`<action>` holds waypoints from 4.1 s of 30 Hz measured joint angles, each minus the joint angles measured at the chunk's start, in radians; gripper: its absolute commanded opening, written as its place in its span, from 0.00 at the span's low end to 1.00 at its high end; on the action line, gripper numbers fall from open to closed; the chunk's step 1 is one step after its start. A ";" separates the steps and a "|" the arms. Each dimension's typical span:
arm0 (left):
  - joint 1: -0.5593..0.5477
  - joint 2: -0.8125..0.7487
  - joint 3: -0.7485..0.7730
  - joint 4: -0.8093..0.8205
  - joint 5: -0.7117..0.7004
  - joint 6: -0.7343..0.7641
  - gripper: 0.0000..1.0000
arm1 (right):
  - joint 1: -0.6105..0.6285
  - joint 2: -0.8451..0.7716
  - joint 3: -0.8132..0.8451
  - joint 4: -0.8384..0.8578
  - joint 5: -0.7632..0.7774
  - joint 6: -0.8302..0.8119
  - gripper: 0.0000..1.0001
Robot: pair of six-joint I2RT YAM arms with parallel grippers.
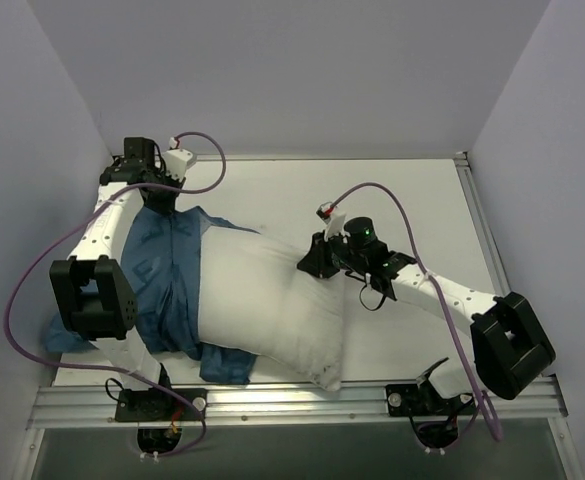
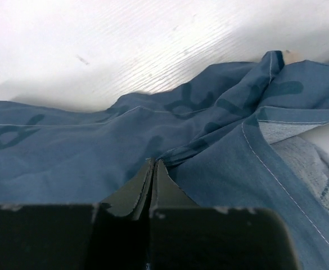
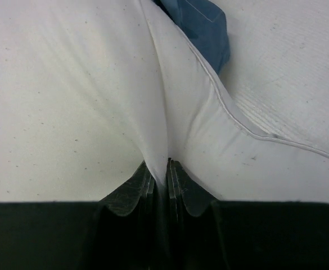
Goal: Remove the pillowcase from the pillow
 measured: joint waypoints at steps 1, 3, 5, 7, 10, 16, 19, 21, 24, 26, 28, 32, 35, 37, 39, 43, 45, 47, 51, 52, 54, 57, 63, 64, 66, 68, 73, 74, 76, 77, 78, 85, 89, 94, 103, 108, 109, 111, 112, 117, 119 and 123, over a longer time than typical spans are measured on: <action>0.018 0.010 0.000 0.002 -0.001 0.009 0.02 | -0.004 -0.002 0.000 0.000 0.003 0.005 0.00; 0.048 0.024 -0.003 0.006 -0.001 0.022 0.02 | -0.010 -0.005 0.002 -0.005 0.007 0.011 0.00; 0.060 0.026 -0.011 0.010 -0.001 0.028 0.02 | -0.013 -0.005 0.008 -0.016 0.009 0.013 0.00; 0.061 0.026 -0.013 0.010 0.017 0.030 0.33 | -0.013 -0.005 0.018 -0.037 0.014 0.013 0.00; 0.069 0.024 0.000 0.001 0.079 0.040 0.94 | -0.018 -0.011 0.045 -0.113 0.046 0.011 0.00; 0.116 -0.042 0.151 -0.068 0.260 -0.036 0.94 | -0.081 0.002 0.161 -0.325 0.132 -0.030 0.00; 0.125 -0.103 0.268 -0.118 0.325 -0.053 0.94 | -0.109 0.036 0.227 -0.392 0.167 -0.071 0.00; 0.140 -0.170 0.303 -0.155 0.349 -0.038 0.94 | -0.132 0.058 0.260 -0.420 0.179 -0.096 0.00; 0.203 -0.278 0.256 -0.205 0.349 0.020 0.94 | -0.182 0.090 0.308 -0.461 0.179 -0.134 0.00; 0.258 -0.358 0.135 -0.237 0.320 0.101 0.94 | -0.227 0.120 0.354 -0.486 0.184 -0.159 0.00; 0.291 -0.409 -0.011 -0.249 0.252 0.191 0.94 | -0.262 0.157 0.404 -0.505 0.193 -0.182 0.00; 0.294 -0.438 -0.349 -0.233 0.097 0.371 0.94 | -0.293 0.249 0.503 -0.520 0.210 -0.225 0.00; 0.294 -0.440 -0.526 -0.224 0.013 0.485 0.94 | -0.295 0.309 0.568 -0.529 0.217 -0.256 0.00; 0.294 -0.451 -0.595 -0.192 -0.023 0.545 0.94 | -0.296 0.334 0.599 -0.536 0.225 -0.275 0.00; 0.294 -0.458 -0.649 -0.116 -0.058 0.590 0.94 | -0.296 0.346 0.619 -0.541 0.224 -0.288 0.00; 0.294 -0.428 -0.704 0.055 -0.099 0.613 0.94 | -0.298 0.358 0.638 -0.547 0.224 -0.307 0.00; 0.294 -0.403 -0.720 0.142 -0.102 0.610 0.94 | -0.298 0.360 0.639 -0.549 0.224 -0.311 0.00; 0.294 -0.386 -0.740 0.209 -0.083 0.608 0.95 | -0.299 0.360 0.639 -0.550 0.224 -0.313 0.00; 0.296 -0.385 -0.784 0.273 -0.018 0.578 0.16 | -0.304 0.360 0.639 -0.550 0.223 -0.315 0.00; 0.296 -0.383 -0.785 0.278 -0.006 0.566 0.02 | -0.306 0.360 0.639 -0.550 0.221 -0.314 0.00; 0.299 -0.379 -0.785 0.295 0.008 0.532 0.02 | -0.313 0.360 0.639 -0.549 0.215 -0.313 0.00; 0.335 -0.376 -0.780 0.304 0.019 0.488 0.02 | -0.329 0.360 0.638 -0.545 0.204 -0.303 0.00; 0.504 -0.462 -0.767 0.306 0.066 0.451 0.02 | -0.346 0.361 0.638 -0.542 0.205 -0.283 0.00; 0.538 -0.481 -0.758 0.301 0.089 0.451 0.02 | -0.348 0.362 0.638 -0.542 0.205 -0.279 0.00; 0.593 -0.498 -0.737 0.290 0.129 0.454 0.02 | -0.353 0.365 0.638 -0.540 0.204 -0.271 0.00; 0.652 -0.497 -0.712 0.285 0.163 0.455 0.02 | -0.363 0.369 0.638 -0.539 0.203 -0.260 0.00; 0.798 -0.430 -0.607 0.243 0.222 0.438 0.02 | -0.378 0.369 0.638 -0.542 0.180 -0.238 0.00; 0.817 -0.415 -0.583 0.233 0.229 0.431 0.02 | -0.378 0.369 0.638 -0.544 0.177 -0.235 0.00; 0.839 -0.400 -0.542 0.204 0.244 0.424 0.02 | -0.378 0.369 0.638 -0.547 0.167 -0.231 0.00; 0.841 -0.401 -0.533 0.195 0.252 0.422 0.02 | -0.378 0.369 0.639 -0.550 0.167 -0.231 0.00; 0.841 -0.407 -0.526 0.188 0.261 0.419 0.02 | -0.378 0.369 0.639 -0.553 0.169 -0.231 0.00; 0.821 -0.470 -0.523 0.183 0.269 0.398 0.02 | -0.419 0.364 0.656 -0.589 0.185 -0.225 0.00; 0.818 -0.459 -0.487 0.175 0.269 0.388 0.02 | -0.517 0.350 0.668 -0.628 0.189 -0.221 0.00; 0.818 -0.441 -0.424 0.143 0.283 0.376 0.02 | -0.578 0.324 0.685 -0.686 0.262 -0.219 0.00; 0.854 -0.394 -0.313 0.214 0.101 0.369 0.02 | -0.797 0.294 0.751 -0.616 0.531 -0.224 0.00; 0.875 -0.412 -0.153 0.192 0.108 0.361 0.02 | -0.850 0.294 0.787 -0.600 0.621 -0.224 0.00; 0.873 -0.433 -0.127 0.186 0.134 0.361 0.02 | -0.830 0.294 0.786 -0.598 0.628 -0.224 0.00; 0.843 -0.498 -0.102 0.165 0.167 0.360 0.02 | -0.758 0.294 0.781 -0.599 0.654 -0.232 0.00; 0.809 -0.539 -0.102 0.151 0.178 0.357 0.02 | -0.708 0.294 0.781 -0.599 0.660 -0.235 0.00; 0.570 -0.678 -0.102 0.090 0.225 0.314 0.02 | -0.381 0.276 0.772 -0.602 0.620 -0.245 0.48; 0.538 -0.689 -0.102 0.082 0.228 0.290 0.02 | -0.240 0.256 0.771 -0.608 0.594 -0.254 0.84; 0.497 -0.669 -0.108 0.056 0.212 0.241 0.02 | 0.013 0.218 0.777 -0.597 0.526 -0.274 1.00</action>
